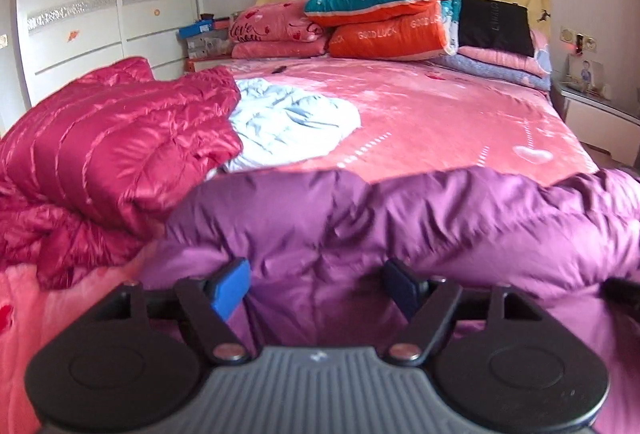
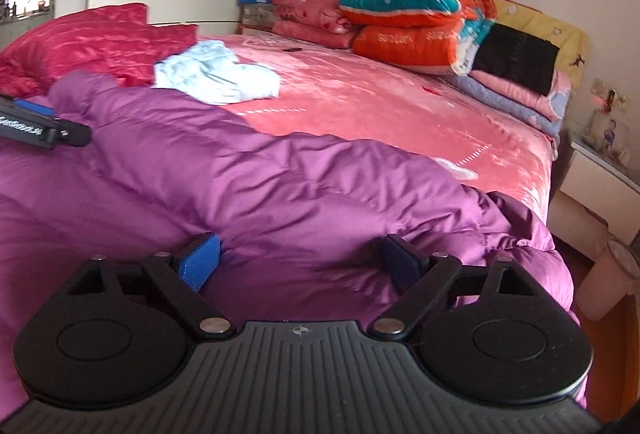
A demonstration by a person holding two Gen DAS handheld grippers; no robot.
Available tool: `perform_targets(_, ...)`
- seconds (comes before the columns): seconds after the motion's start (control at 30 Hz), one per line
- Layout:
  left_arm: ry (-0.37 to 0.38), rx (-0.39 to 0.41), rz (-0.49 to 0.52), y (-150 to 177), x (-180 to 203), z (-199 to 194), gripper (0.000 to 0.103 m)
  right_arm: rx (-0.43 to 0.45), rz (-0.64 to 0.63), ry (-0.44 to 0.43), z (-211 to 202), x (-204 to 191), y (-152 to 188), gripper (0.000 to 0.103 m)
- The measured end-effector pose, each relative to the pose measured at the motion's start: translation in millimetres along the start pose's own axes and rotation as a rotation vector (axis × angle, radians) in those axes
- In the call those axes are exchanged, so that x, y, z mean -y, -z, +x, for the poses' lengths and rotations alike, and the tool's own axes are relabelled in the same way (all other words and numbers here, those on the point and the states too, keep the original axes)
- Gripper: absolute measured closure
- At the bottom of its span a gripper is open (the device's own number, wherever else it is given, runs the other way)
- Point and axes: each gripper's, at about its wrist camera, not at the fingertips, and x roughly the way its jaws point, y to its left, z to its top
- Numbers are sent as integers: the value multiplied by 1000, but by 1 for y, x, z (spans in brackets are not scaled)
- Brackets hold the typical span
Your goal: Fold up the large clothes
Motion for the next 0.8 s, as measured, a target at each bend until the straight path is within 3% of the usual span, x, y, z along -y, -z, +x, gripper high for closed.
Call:
perform_targets(0.27, -34, 5, -29, -6, -6, 34, 19, -42, 175, 45, 49, 61, -8, 0)
perform_targets(0.47, -37, -5, -56, -6, -15, 58, 4, -86, 391, 27, 79, 101, 3, 0)
perform_targets(0.8, -18, -6, -97, 6, -16, 83, 0, -83, 397, 44, 109, 91, 14, 0)
